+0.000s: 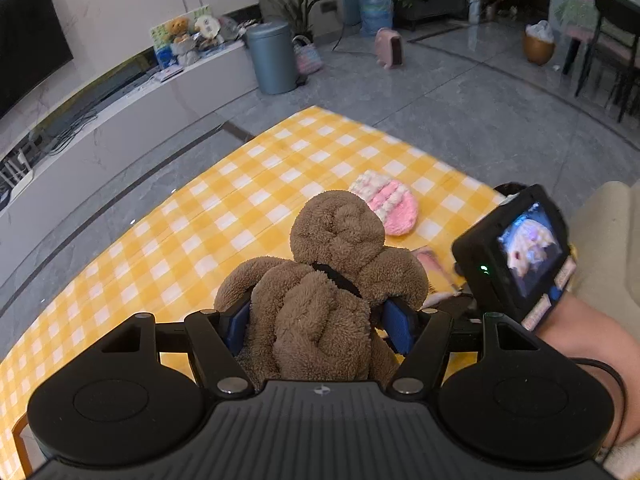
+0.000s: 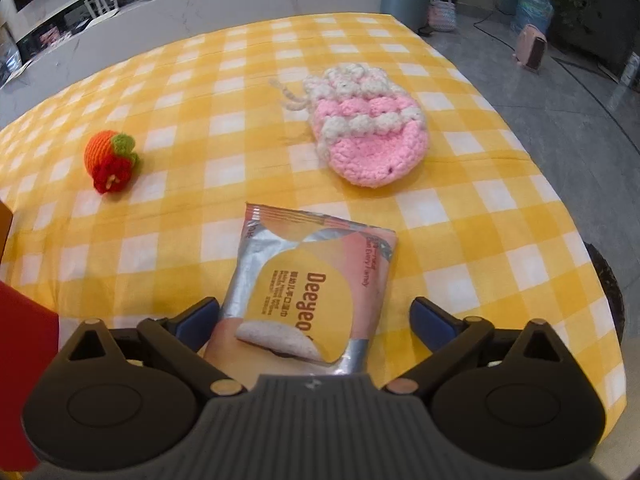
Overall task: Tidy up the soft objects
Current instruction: 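Close the right gripper on the Deeyeo wipe pack while the left gripper holds the bear, then carry the wipe pack over the box and open the right gripper to drop it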
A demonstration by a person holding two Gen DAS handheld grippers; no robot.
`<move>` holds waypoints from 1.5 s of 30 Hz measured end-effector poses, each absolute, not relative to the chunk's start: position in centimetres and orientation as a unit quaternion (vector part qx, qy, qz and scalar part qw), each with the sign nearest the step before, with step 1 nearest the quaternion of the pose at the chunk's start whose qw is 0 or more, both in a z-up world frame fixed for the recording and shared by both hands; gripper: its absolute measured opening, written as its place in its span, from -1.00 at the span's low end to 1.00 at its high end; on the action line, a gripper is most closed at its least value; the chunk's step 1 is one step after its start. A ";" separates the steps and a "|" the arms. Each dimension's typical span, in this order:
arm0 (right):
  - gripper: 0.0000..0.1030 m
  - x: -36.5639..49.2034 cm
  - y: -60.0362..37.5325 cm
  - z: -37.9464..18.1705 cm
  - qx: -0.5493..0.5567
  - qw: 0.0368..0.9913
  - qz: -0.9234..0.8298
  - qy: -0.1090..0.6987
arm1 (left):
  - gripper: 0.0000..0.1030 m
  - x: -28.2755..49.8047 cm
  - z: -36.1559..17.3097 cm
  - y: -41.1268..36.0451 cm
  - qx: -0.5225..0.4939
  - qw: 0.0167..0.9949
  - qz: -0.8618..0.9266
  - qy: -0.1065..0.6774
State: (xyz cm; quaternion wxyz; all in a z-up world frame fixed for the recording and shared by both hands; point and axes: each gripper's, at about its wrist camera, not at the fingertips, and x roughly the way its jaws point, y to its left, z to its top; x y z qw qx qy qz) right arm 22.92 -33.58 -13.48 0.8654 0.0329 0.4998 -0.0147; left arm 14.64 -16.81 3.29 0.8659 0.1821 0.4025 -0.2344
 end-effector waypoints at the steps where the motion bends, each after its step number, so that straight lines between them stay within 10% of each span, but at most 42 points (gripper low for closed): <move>1: 0.81 22.9 -33.7 -13.4 0.034 0.866 -0.016 0.499 | 0.49 14.5 3.7 -16.5 0.171 0.871 -0.235 0.397; 5: 0.34 22.2 -34.0 -12.9 0.040 0.874 -0.012 0.484 | 0.49 13.9 5.4 -15.2 0.142 0.885 -0.232 0.377; 11: 0.22 21.7 -34.7 -12.5 0.065 0.876 0.001 0.478 | 0.49 13.2 6.4 -14.2 0.129 0.902 -0.215 0.352; 45: 0.18 9.9 -24.8 3.8 0.010 0.958 0.142 0.250 | 0.49 6.6 8.0 -6.6 0.062 0.970 -0.115 0.203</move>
